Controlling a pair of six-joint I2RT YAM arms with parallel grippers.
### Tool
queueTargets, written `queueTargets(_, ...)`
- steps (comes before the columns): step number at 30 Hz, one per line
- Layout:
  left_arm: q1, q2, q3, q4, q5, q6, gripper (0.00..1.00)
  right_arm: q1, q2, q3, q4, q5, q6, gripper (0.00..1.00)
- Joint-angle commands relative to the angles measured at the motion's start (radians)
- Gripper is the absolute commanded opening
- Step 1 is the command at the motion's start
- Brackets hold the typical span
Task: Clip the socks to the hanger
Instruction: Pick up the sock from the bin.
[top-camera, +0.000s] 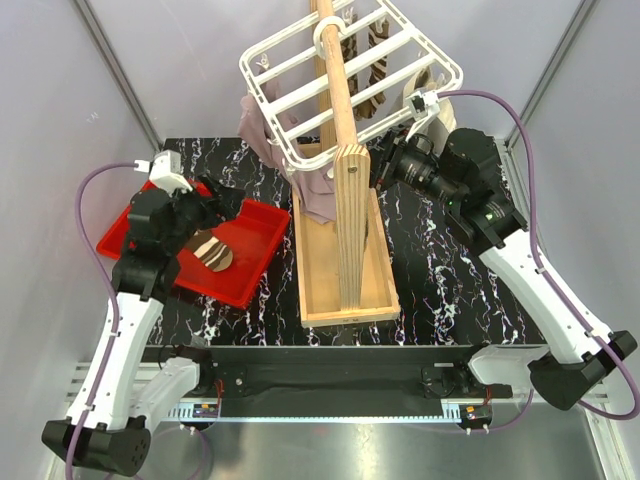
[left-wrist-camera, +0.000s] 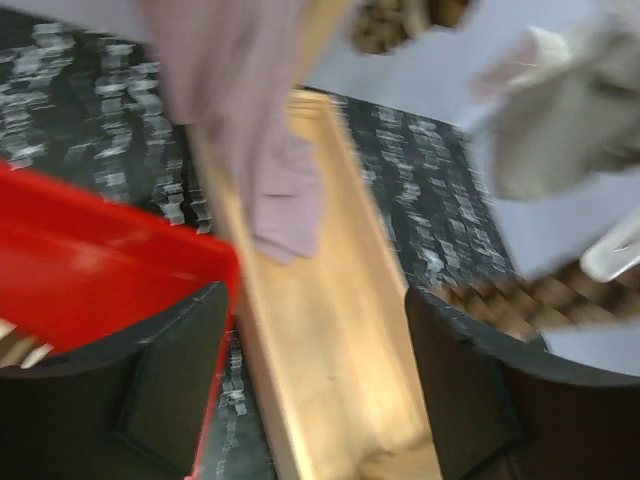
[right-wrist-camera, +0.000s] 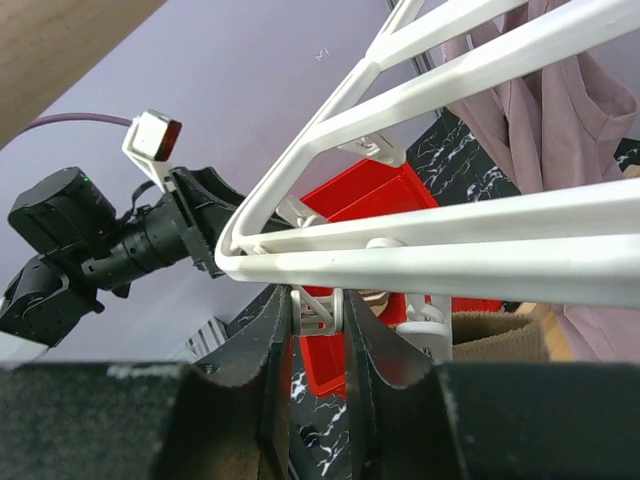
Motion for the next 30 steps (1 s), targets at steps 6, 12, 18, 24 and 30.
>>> queueTargets(6,0.164,0.148,0.026,-0.179,-0.301,-0.066,0.93,-0.009,-0.057,0.008,0.020,0.061,-0.028,0.00)
queueTargets(12,0.256,0.326,0.002,-0.060,-0.467,-0.131,0.90,-0.011,-0.069,-0.004,0.029,0.050,-0.035,0.00)
queueTargets(18,0.283,0.618,0.112,-0.022,-0.402,-0.115,0.52,-0.012,-0.068,-0.012,0.035,0.034,-0.039,0.00)
queueTargets(24,0.277,0.820,0.180,-0.041,-0.540,-0.070,0.40,-0.011,-0.078,-0.022,0.038,0.029,-0.047,0.00)
queueTargets(30,0.283,0.900,0.173,-0.052,-0.602,-0.096,0.56,-0.009,-0.078,-0.031,0.054,0.015,-0.033,0.00)
